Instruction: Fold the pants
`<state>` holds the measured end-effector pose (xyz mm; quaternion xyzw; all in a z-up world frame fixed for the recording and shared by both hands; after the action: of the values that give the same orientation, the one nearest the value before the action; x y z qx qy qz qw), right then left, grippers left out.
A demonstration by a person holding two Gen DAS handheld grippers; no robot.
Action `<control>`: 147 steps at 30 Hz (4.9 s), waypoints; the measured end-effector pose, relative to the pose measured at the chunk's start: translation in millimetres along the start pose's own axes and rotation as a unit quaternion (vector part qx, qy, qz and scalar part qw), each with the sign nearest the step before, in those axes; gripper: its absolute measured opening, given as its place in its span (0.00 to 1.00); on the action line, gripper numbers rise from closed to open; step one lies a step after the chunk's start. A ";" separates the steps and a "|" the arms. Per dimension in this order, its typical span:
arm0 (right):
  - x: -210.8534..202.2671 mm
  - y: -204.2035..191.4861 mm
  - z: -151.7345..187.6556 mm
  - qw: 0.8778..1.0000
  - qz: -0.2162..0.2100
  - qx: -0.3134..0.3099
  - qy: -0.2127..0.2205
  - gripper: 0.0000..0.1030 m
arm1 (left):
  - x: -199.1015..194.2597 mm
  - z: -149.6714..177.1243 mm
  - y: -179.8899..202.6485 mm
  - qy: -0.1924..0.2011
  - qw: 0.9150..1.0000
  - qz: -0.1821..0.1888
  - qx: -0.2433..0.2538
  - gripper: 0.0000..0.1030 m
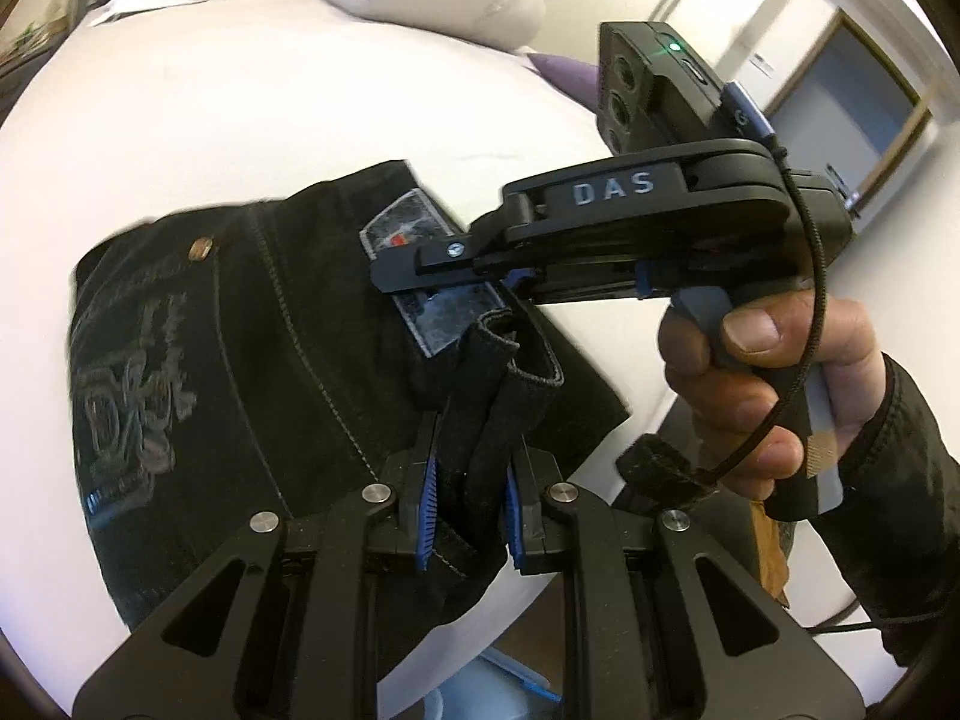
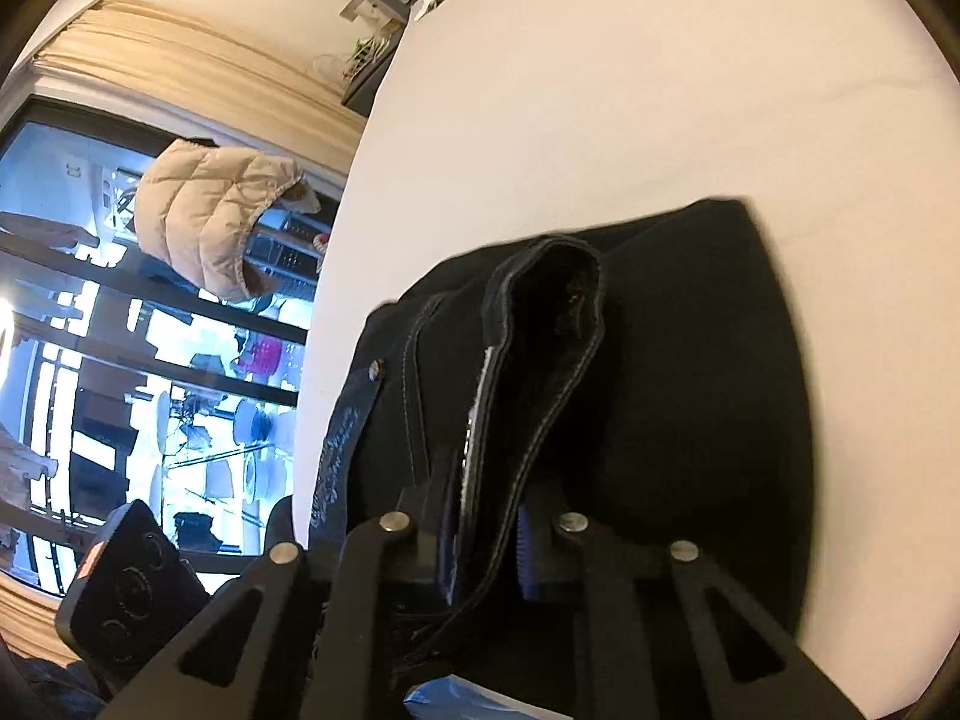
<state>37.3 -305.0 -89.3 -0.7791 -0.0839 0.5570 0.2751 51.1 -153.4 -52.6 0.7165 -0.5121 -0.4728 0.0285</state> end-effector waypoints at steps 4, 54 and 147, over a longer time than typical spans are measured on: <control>-10.2 21.5 -7.4 1.000 0.008 0.004 0.005 0.16 | 18.9 -13.8 15.9 -0.014 1.000 0.004 0.020 0.16; -50.0 62.0 50.3 0.995 0.089 0.001 0.044 0.19 | -101.7 38.8 -111.0 0.017 0.995 0.007 -0.097 0.26; -79.6 -137.3 -31.8 0.921 0.180 -0.088 0.335 0.90 | -299.8 -59.1 -120.3 0.270 0.890 -0.366 0.017 1.00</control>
<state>61.4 -235.9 55.0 -0.9432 0.1057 0.2941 0.1124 169.3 105.5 111.1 0.9536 -0.1942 -0.2290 -0.0219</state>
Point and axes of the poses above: each gripper's, at about its wrist camera, not at the fingertips, and x roughly the way its jaws point, y to its right, z to its underside, the point moved 3 cm from there along x, roughly the way its jaws point, and after that the axes turned 13 degrees about z, right-handed, at the moved point
